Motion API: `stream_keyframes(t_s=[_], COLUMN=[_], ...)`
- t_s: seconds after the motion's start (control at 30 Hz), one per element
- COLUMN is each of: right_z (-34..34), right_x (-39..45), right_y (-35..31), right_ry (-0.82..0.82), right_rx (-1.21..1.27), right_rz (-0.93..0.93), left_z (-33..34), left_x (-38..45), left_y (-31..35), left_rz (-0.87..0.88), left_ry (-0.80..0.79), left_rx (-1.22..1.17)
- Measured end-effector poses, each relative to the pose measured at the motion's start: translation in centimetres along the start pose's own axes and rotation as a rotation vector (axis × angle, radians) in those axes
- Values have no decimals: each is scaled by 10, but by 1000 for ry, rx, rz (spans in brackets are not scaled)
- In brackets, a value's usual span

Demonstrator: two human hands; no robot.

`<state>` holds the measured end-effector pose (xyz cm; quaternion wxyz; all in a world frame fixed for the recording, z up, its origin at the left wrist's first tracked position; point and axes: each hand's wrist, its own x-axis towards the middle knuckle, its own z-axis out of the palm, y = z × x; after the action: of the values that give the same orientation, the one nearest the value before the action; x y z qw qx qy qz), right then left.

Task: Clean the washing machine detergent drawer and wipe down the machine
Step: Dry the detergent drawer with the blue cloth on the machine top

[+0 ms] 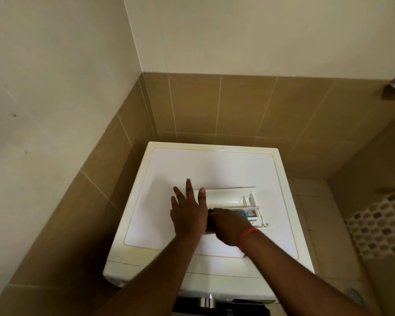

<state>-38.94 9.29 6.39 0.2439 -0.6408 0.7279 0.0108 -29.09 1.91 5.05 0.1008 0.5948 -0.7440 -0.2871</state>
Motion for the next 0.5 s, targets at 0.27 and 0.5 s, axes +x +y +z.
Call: stream_keyframes(t_s=[0.27, 0.5], right_z=[5, 30], right_x=[-2, -21], right_y=[-9, 53], right_ry=[96, 365], right_rx=[-160, 21], right_rz=[29, -144], left_z=[2, 1], left_x=[-1, -2], left_y=[0, -1], left_rz=[3, 39], left_ry=[-5, -15], left_rx=[-13, 4])
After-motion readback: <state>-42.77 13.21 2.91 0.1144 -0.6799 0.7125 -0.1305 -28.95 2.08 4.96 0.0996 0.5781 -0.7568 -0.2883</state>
